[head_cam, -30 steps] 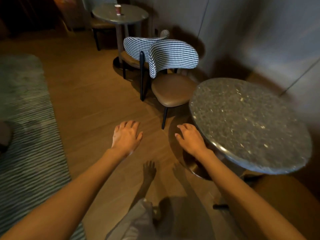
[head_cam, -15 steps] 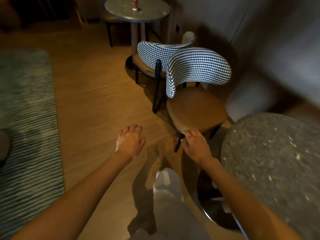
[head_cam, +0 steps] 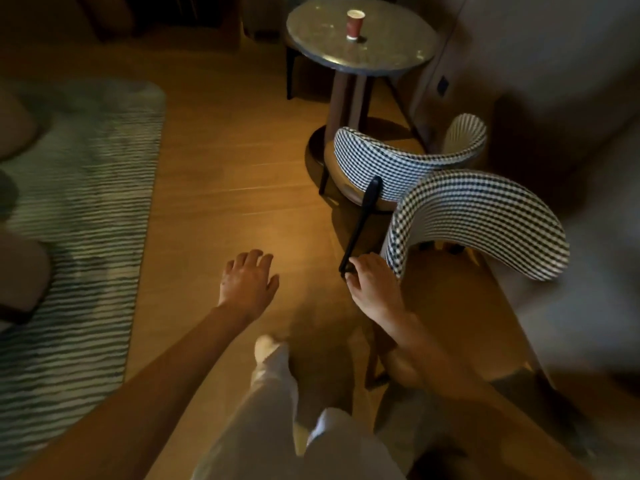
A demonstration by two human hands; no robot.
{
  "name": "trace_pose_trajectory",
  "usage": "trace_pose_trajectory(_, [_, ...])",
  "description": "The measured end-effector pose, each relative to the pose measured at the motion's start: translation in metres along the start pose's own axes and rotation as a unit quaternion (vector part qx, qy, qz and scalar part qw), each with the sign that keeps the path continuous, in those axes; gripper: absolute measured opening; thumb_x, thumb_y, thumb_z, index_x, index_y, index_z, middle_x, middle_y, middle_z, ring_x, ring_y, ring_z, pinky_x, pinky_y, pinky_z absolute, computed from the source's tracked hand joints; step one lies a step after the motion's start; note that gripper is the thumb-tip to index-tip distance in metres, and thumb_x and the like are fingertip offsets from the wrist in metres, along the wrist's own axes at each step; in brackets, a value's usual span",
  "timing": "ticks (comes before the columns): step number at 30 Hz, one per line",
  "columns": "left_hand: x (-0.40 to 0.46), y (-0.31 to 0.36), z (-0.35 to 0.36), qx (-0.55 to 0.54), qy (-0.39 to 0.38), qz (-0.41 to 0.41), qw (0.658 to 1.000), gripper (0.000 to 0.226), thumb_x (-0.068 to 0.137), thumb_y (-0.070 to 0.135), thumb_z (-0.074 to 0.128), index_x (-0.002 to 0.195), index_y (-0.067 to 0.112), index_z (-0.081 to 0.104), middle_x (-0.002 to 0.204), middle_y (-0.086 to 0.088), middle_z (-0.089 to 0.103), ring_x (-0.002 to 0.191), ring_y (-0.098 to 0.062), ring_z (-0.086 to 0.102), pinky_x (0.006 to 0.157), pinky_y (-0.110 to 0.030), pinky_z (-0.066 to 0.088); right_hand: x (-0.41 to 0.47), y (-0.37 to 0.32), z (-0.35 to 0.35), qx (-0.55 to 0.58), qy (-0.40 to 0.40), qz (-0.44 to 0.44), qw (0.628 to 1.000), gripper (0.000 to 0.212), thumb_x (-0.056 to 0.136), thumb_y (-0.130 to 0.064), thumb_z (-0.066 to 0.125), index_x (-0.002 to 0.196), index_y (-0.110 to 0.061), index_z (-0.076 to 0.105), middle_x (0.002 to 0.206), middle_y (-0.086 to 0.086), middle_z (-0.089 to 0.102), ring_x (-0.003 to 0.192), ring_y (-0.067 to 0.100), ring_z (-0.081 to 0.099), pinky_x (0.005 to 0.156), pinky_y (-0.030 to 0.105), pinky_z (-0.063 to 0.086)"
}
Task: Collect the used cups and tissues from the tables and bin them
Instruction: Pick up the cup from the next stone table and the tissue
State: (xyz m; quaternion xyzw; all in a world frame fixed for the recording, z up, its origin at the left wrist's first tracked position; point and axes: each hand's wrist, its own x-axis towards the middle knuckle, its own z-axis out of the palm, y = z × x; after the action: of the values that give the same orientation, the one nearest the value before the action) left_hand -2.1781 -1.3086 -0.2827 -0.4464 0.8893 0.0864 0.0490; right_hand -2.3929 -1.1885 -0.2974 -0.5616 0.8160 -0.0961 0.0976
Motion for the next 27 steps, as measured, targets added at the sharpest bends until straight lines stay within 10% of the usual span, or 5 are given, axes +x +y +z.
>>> trace_pose_trajectory(27, [0.661,-0.094,-0.119,0.024,0.002,0.065,0.998,0.047,0.097,0.041,0.040,0.140,0.020,0.038,0.146,-0.005,0.039,0.132,-0.025,0.038,0.104,-0.038,0.034,0.639,0.080,-0.050,0.077,0.010,0.109,0.991,0.043,0.099,-0.029,0.042,0.137,-0.010,0.046,0.139,0.010,0.047,0.132,0.026,0.037,0.109,0.039,0.034])
